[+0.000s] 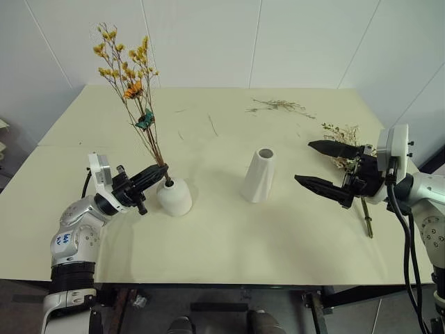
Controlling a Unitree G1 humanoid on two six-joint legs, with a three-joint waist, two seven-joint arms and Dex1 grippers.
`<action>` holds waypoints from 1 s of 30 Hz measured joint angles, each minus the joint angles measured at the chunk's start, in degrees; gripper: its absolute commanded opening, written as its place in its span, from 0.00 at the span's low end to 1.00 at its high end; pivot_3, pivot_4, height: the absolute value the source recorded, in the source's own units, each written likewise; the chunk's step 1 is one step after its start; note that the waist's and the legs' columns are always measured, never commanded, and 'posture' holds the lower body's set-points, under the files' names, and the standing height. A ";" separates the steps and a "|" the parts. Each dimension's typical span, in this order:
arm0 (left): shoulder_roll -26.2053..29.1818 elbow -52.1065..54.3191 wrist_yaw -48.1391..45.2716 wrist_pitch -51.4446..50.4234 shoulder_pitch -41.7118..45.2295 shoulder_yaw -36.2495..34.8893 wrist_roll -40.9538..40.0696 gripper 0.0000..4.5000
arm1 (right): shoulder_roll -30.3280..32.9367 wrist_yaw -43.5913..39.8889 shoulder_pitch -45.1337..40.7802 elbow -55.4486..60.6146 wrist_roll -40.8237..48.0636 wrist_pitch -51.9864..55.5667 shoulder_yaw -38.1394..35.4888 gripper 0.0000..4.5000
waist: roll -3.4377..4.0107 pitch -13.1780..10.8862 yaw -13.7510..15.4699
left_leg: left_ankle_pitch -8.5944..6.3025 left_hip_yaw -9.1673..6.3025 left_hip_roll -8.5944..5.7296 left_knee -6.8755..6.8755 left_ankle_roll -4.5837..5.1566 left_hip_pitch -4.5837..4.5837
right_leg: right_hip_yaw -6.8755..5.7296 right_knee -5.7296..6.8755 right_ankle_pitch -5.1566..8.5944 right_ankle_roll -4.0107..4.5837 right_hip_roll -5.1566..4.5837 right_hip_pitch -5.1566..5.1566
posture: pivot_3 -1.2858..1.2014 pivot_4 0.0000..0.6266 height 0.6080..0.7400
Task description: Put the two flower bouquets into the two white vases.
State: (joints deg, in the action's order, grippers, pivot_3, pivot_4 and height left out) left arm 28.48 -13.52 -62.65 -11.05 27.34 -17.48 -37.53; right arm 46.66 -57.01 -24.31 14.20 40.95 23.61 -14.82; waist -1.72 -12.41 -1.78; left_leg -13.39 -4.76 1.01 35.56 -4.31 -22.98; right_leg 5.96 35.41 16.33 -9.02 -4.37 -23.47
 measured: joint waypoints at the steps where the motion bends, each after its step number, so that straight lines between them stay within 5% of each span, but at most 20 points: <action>1: 0.00 0.00 -0.13 0.33 0.05 0.20 0.11 0.01 | -0.04 0.11 0.00 0.00 0.00 -0.01 0.00 1.00 | 0.00 0.00 0.01 | 0.00 0.00 0.00 0.00 0.00 0.00 | 0.00 0.00 0.00 0.00 0.00 0.00 | 0.52 0.24 1.00; 30: 1.58 2.26 0.99 -0.71 0.84 -0.22 -0.39 0.01 | -1.99 0.52 0.00 -0.01 -0.72 -1.18 0.01 1.00 | 0.00 0.00 0.03 | 0.00 0.00 0.00 -0.06 0.00 -0.04 | -0.01 -0.07 0.00 0.00 0.00 -0.02 | 0.52 0.24 1.00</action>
State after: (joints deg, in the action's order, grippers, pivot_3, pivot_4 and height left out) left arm 30.06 -11.26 -61.65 -11.76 28.18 -17.70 -37.92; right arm 44.68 -56.49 -24.31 14.19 40.23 22.43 -14.82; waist -1.73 -12.42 -1.75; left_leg -13.39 -4.77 1.01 35.50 -4.31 -23.02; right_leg 5.95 35.34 16.33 -9.02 -4.37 -23.48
